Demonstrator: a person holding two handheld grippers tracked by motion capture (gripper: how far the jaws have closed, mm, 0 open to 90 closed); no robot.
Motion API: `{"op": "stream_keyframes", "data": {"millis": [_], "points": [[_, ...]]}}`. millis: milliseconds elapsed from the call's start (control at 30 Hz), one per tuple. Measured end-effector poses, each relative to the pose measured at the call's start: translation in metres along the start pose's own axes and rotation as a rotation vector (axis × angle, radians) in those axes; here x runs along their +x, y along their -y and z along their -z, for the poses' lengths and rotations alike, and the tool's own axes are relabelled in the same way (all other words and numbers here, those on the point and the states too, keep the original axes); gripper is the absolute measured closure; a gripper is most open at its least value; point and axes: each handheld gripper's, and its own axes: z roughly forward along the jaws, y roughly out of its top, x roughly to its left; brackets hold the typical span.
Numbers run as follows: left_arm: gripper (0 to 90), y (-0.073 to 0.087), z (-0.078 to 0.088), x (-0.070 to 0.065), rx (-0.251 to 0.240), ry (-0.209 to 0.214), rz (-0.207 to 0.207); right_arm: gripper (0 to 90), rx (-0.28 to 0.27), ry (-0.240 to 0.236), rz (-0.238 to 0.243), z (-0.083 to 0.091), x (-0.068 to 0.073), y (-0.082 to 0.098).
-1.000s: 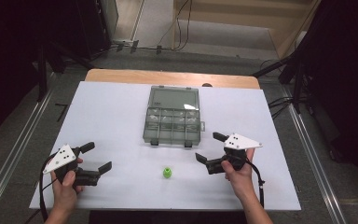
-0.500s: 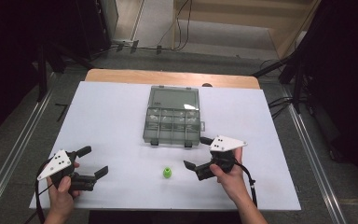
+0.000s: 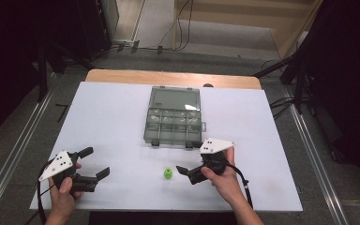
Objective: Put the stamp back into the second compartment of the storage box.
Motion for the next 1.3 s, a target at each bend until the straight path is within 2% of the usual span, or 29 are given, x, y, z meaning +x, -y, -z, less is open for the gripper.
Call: {"op": "stream_keyframes", "data": {"millis": [433,867,1067,1100,1133,1167,1233,1300], "points": [[0.0,0.0,0.0,0.0,-0.008,0.002,0.011,0.0,0.035,-0.045,0.0,-0.009,0.007,-0.001],[0.0,0.001,0.0,0.0,-0.004,0.008,0.005,0.0,0.085,-0.095,0.022,-0.025,0.021,-0.001],[0.0,0.001,-0.001,0.0,-0.003,0.007,0.005,0.0,0.116,-0.097,0.043,-0.031,0.026,0.0],[0.0,0.001,-0.001,0.0,-0.004,0.007,0.005,1.5,0.123,-0.083,0.052,-0.032,0.028,0.0],[0.0,0.001,-0.001,0.0,-0.001,0.007,0.005,9.4,0.118,-0.063,0.059,-0.032,0.029,0.0],[0.0,0.001,-0.001,0.0,-0.001,0.007,0.004,13.0,0.102,-0.057,0.049,-0.031,0.03,0.001],[0.0,0.0,-0.001,0.0,-0.001,0.008,0.004,13.7,0.101,-0.068,0.052,-0.031,0.03,0.0],[0.0,0.0,-0.001,0.0,0.001,0.007,0.003,23.0,0.11,-0.067,0.065,-0.033,0.031,0.001]]}}
